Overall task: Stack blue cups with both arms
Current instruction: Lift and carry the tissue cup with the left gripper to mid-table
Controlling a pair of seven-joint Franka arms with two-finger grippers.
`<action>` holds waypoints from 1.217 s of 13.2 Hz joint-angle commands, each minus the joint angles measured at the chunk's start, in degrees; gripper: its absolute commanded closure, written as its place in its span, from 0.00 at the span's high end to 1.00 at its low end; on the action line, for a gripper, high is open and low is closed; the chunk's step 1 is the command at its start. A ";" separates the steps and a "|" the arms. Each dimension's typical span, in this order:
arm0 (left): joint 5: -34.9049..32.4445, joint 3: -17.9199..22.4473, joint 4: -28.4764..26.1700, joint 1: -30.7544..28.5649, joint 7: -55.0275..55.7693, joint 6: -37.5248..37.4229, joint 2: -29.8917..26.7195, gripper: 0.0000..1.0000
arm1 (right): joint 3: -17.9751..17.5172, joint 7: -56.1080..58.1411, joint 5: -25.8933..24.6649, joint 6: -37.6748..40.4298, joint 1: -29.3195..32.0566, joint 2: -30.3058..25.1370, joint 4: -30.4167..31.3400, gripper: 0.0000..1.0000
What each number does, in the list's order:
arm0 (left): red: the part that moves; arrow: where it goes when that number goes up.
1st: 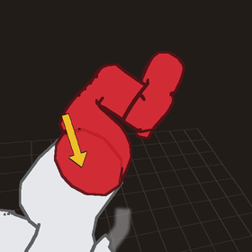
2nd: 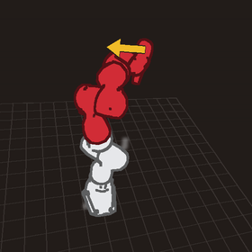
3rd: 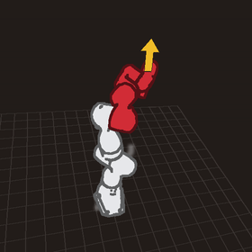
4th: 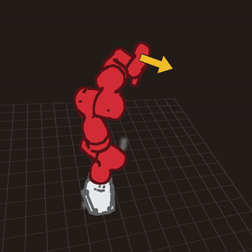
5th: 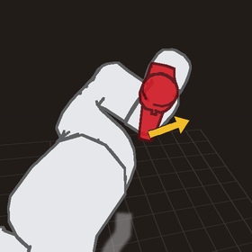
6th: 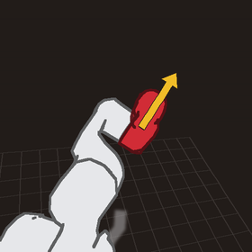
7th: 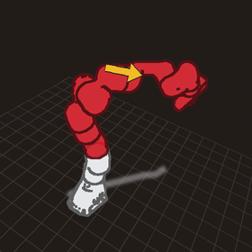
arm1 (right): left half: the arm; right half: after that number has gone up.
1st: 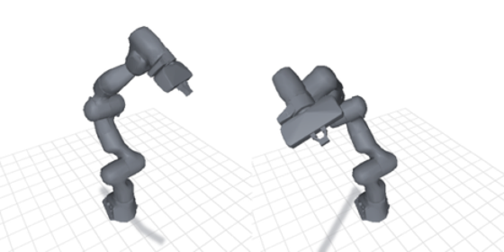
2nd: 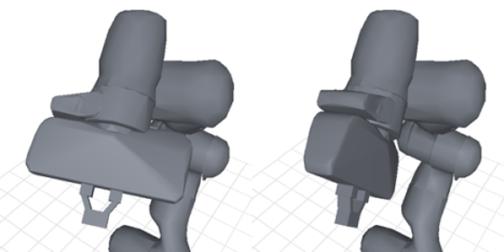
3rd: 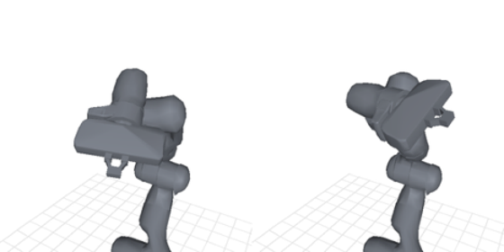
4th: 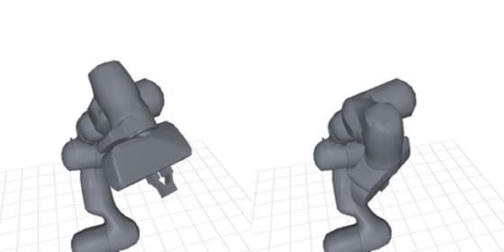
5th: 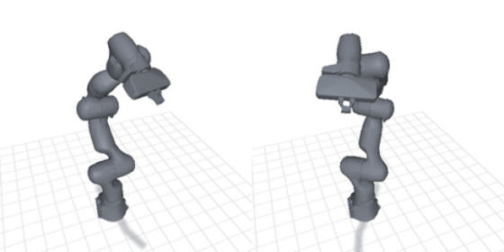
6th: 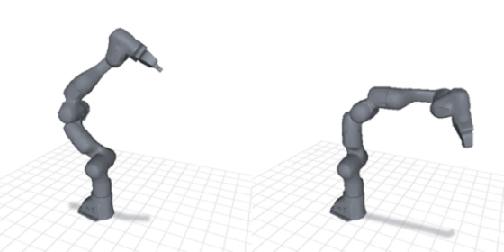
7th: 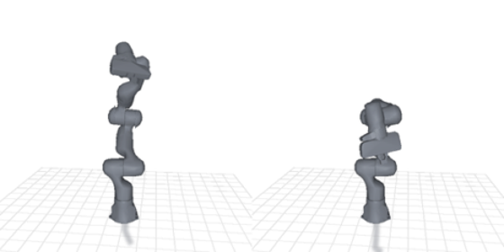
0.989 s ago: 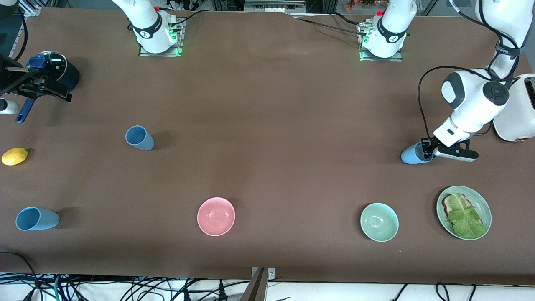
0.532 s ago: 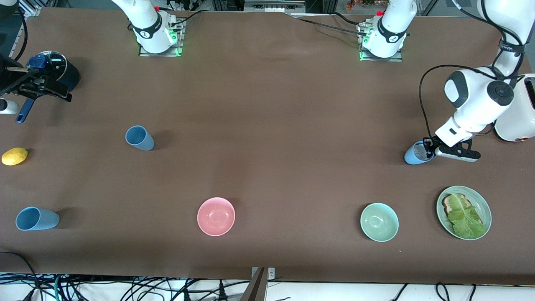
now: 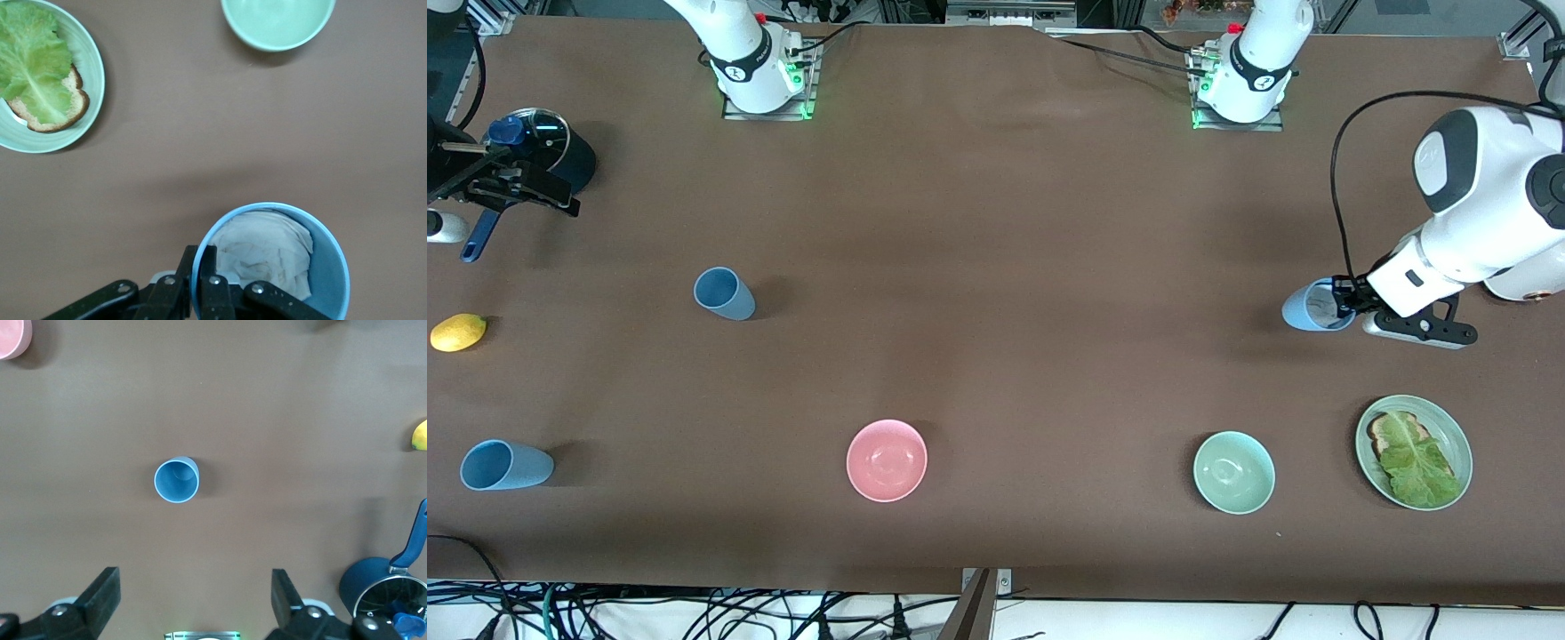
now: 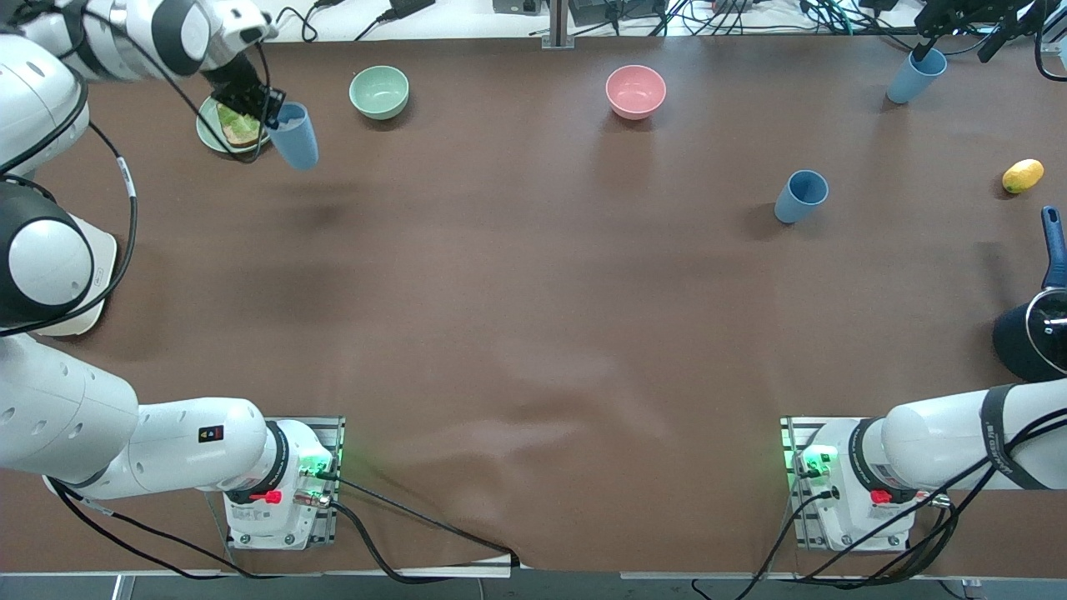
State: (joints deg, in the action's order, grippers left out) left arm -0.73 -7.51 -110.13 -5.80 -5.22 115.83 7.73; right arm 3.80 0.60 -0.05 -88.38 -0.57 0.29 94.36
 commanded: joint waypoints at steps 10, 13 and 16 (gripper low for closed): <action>0.81 0.73 27.05 33.54 60.80 -15.81 13.69 0.00 | 0.42 0.90 0.40 0.40 0.65 -0.64 0.39 1.00; 0.91 0.83 32.86 38.21 70.41 -15.38 19.24 0.00 | 0.51 0.90 0.40 0.40 0.65 -0.64 0.39 1.00; 0.56 0.91 37.95 42.18 78.50 -15.02 24.51 0.00 | 0.51 0.90 0.40 0.40 0.65 -0.64 0.39 1.00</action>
State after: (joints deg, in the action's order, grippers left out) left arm -0.53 -7.62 -78.82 33.88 68.90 102.23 27.61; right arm 4.55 0.63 -0.05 -88.37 -0.51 0.29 94.39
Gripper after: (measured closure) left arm 0.934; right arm 0.000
